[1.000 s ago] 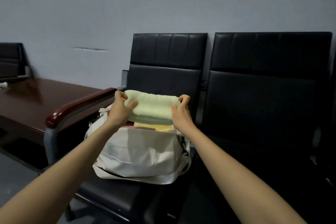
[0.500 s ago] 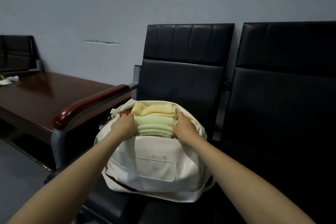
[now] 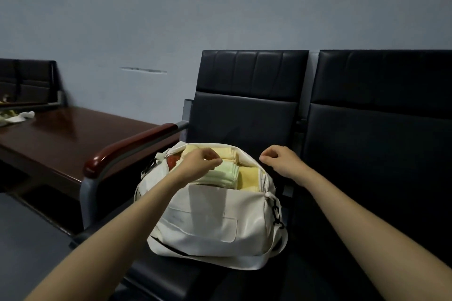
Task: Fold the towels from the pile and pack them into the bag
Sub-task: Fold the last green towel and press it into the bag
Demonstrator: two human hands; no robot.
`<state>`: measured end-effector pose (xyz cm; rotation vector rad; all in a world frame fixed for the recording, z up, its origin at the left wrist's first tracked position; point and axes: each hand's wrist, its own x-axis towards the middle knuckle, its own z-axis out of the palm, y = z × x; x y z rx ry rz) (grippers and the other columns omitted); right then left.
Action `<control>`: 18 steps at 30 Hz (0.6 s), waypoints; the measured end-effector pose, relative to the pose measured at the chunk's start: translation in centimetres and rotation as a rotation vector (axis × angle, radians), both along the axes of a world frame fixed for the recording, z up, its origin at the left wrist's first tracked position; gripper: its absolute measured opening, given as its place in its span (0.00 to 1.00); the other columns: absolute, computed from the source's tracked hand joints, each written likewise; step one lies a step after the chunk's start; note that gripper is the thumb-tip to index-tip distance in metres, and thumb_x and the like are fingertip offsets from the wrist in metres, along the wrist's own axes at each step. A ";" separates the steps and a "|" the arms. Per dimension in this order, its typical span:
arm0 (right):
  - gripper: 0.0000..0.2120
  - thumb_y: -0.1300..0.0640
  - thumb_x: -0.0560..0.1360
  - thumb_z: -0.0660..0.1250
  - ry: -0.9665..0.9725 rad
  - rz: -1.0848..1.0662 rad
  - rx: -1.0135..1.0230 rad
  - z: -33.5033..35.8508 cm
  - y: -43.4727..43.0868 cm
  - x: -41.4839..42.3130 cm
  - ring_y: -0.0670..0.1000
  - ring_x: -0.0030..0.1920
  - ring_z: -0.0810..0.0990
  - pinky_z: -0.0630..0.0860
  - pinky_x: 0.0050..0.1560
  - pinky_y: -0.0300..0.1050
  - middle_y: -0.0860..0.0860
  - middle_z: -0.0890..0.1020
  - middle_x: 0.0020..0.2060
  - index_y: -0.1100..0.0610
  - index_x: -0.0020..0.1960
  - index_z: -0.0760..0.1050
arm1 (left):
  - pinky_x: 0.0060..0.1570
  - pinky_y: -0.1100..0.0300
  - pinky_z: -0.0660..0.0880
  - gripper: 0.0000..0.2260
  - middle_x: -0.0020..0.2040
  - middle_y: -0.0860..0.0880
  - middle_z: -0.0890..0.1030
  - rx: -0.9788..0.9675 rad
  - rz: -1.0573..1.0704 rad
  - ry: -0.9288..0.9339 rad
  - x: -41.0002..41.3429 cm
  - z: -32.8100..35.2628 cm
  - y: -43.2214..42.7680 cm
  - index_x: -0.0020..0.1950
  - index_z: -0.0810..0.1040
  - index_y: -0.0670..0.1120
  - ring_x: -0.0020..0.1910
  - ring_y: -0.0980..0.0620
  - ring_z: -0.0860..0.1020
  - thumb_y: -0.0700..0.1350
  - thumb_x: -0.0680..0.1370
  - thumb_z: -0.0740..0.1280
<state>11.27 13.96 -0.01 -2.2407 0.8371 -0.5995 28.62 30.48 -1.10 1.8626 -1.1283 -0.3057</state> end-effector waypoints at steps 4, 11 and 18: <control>0.07 0.52 0.77 0.66 0.114 0.000 -0.049 -0.1 -1.1 0.5 0.47 0.51 0.75 0.70 0.49 0.41 0.47 0.79 0.49 0.54 0.52 0.78 | 0.42 0.61 0.74 0.08 0.45 0.48 0.81 0.081 0.008 -0.077 1.6 0.7 -2.1 0.52 0.80 0.42 0.44 0.51 0.78 0.45 0.78 0.67; 0.09 0.54 0.77 0.63 0.323 0.011 -0.269 -1.4 -5.2 6.2 0.50 0.50 0.77 0.76 0.50 0.45 0.51 0.78 0.54 0.55 0.56 0.75 | 0.44 0.52 0.73 0.09 0.50 0.44 0.80 0.354 0.186 -0.680 10.2 0.3 -6.0 0.51 0.77 0.41 0.48 0.45 0.77 0.46 0.80 0.61; 0.15 0.46 0.76 0.65 0.331 0.003 -0.364 -3.2 -7.4 11.2 0.49 0.51 0.75 0.75 0.49 0.44 0.48 0.74 0.54 0.52 0.59 0.72 | 0.50 0.56 0.75 0.11 0.55 0.49 0.77 0.316 0.160 -0.716 14.9 -1.2 -10.1 0.56 0.80 0.50 0.52 0.49 0.75 0.51 0.78 0.65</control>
